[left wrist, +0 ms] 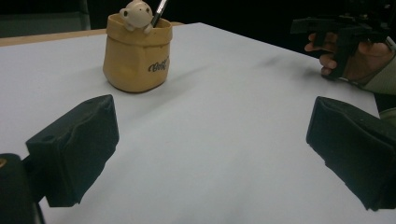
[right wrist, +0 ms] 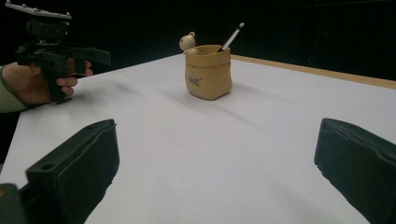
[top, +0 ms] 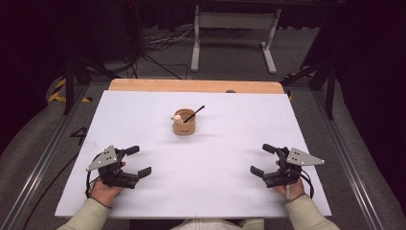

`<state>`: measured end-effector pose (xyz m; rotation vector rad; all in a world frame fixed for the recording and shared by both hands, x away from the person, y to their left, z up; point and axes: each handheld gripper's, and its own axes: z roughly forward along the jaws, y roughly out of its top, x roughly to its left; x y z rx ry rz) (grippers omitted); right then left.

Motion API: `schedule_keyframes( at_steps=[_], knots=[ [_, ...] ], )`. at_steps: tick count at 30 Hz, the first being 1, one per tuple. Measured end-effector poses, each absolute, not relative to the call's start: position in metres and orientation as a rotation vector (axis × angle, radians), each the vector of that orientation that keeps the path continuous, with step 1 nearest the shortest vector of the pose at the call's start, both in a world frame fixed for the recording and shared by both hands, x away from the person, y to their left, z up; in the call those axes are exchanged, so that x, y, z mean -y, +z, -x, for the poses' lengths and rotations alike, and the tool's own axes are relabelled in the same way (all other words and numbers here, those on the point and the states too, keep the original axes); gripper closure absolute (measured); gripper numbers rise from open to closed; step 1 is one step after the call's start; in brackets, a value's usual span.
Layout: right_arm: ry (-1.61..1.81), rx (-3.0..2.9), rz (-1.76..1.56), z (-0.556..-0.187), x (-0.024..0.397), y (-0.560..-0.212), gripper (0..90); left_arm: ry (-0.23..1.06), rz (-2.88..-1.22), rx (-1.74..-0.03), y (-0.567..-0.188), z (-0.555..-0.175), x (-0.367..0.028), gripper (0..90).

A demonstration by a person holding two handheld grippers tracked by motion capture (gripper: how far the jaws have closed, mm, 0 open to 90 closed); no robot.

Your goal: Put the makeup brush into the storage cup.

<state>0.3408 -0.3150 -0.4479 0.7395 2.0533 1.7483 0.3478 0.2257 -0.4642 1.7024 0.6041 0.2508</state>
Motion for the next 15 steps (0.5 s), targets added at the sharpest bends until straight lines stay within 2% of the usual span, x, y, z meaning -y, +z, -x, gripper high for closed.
schedule_keyframes(
  at_steps=[15],
  knots=[
    [1.745, -2.064, -0.741, -0.3409, 0.3141, -0.4487, 0.7, 0.243, -1.708, -0.618, -0.4650, -0.3486, -0.2258, 3.2]
  ],
)
